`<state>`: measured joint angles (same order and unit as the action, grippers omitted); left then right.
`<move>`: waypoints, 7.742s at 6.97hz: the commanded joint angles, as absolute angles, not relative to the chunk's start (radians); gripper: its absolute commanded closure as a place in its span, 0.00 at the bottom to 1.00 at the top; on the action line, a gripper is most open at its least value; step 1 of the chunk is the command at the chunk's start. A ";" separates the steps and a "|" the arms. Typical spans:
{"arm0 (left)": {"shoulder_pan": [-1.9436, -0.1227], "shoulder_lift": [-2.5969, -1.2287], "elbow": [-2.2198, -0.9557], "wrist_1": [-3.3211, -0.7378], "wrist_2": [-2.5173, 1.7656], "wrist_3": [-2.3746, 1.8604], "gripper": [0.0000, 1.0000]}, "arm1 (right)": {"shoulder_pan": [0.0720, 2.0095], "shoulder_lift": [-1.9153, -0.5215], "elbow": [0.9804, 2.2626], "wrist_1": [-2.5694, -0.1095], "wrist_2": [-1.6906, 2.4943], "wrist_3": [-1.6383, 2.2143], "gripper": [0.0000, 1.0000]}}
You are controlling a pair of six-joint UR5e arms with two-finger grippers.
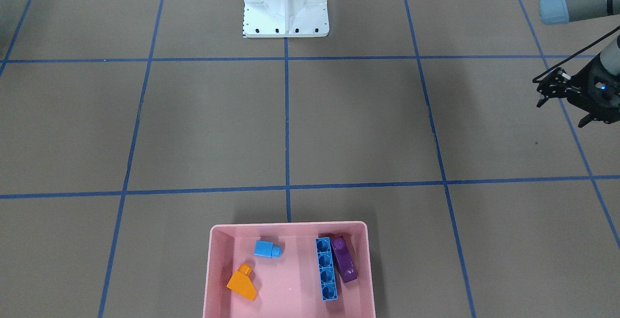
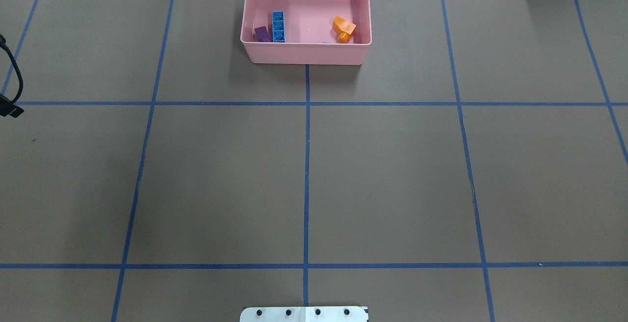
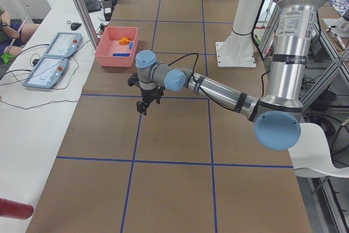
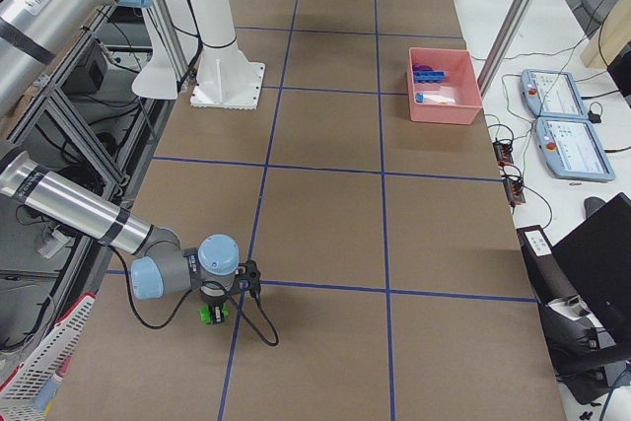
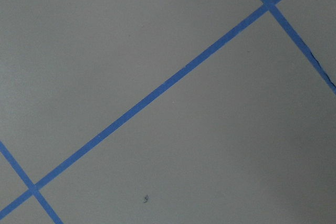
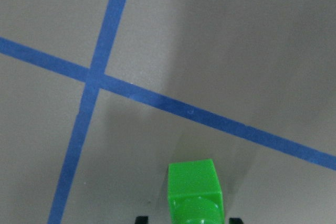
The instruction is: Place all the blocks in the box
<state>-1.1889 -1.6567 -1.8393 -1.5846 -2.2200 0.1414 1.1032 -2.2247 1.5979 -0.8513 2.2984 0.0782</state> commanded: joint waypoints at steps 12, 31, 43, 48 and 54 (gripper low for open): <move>-1.366 -1.545 -1.876 -1.578 -2.236 -0.084 0.00 | 1.232 -2.061 1.995 -1.182 2.273 0.091 1.00; -1.626 -1.382 -1.844 -1.583 -2.387 0.087 0.00 | 0.840 -0.192 0.583 -1.173 1.934 0.973 1.00; -1.626 -1.381 -1.827 -1.586 -2.405 0.078 0.00 | 1.139 -0.976 1.649 -1.787 2.217 0.452 0.00; -1.626 -1.384 -1.850 -1.589 -2.390 0.026 0.00 | 1.432 -1.559 1.894 -1.770 2.318 -0.009 0.00; -1.624 -1.382 -1.861 -1.606 -2.405 0.026 0.00 | 1.523 -1.798 1.910 -1.660 2.313 -0.126 0.00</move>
